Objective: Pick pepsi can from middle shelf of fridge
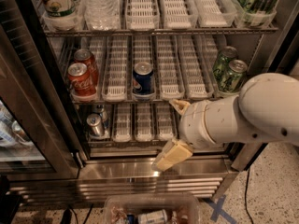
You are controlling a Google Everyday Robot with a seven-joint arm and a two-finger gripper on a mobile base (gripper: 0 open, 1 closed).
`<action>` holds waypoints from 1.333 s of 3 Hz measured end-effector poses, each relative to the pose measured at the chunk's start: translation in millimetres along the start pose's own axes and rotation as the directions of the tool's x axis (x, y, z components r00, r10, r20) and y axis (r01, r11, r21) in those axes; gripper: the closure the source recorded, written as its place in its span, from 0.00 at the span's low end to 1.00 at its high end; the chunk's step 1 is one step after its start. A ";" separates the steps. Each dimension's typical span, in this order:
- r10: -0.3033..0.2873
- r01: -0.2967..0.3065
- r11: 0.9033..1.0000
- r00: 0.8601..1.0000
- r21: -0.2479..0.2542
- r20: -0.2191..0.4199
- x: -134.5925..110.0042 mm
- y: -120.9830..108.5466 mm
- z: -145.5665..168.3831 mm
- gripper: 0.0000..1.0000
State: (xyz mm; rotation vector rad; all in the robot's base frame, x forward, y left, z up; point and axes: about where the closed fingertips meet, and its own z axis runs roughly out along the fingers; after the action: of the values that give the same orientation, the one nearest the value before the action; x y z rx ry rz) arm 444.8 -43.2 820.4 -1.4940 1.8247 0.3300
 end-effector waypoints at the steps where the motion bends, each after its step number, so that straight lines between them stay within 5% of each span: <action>1: 0.057 -0.060 0.997 0.997 0.055 0.055 -1.5 -4.2 14.7 0.00; 2: 0.096 -0.112 0.981 0.990 0.156 0.107 -11.4 -22.7 24.6 0.00; 3: 0.130 -0.163 0.952 0.982 0.260 0.140 -19.6 -37.3 29.6 0.00; 4: 0.180 -0.235 0.905 0.967 0.355 0.181 -25.7 -45.0 30.9 0.00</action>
Offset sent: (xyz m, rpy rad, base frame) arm 0.0571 0.0196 -0.0007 0.1926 -0.1495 -0.2721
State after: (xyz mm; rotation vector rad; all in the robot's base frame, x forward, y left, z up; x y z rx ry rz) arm 499.2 -18.3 827.7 -0.9906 1.8116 0.1715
